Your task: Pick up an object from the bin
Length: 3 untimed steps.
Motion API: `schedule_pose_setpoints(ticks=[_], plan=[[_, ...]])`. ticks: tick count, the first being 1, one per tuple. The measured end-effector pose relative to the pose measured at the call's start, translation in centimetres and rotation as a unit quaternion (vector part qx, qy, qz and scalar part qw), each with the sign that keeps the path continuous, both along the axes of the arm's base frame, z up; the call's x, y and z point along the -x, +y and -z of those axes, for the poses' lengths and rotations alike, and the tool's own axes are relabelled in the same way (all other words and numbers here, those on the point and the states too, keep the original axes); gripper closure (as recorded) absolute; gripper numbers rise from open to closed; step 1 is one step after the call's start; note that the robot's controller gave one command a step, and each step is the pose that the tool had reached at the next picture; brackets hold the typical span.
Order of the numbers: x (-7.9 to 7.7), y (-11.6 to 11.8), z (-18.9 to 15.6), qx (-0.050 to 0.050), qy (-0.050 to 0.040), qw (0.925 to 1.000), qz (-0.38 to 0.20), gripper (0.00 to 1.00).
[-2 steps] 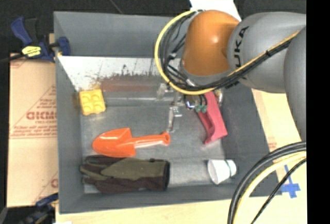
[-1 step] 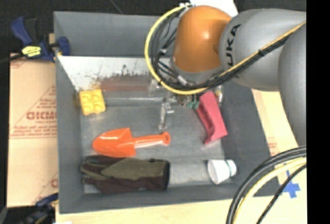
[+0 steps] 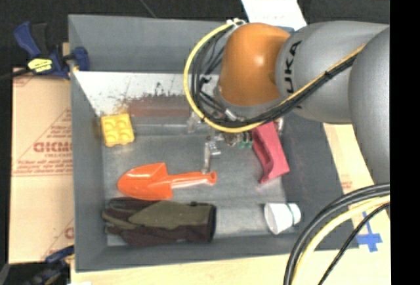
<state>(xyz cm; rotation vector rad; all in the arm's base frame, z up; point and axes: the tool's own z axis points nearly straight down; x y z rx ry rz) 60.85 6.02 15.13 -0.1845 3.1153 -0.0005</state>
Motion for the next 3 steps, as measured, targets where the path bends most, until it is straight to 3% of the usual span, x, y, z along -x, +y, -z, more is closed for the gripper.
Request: schedule_pose_setpoints(ticks=[1,2,3], plan=[[0.7,3.6,-2.5,0.002,-0.0042,0.9938,-0.111,0.00],[1.6,2.8,7.6,0.001,0.0007,0.9990,-0.045,0.00],[3.5,4.0,4.7,0.003,-0.0065,0.9912,-0.133,0.00]])
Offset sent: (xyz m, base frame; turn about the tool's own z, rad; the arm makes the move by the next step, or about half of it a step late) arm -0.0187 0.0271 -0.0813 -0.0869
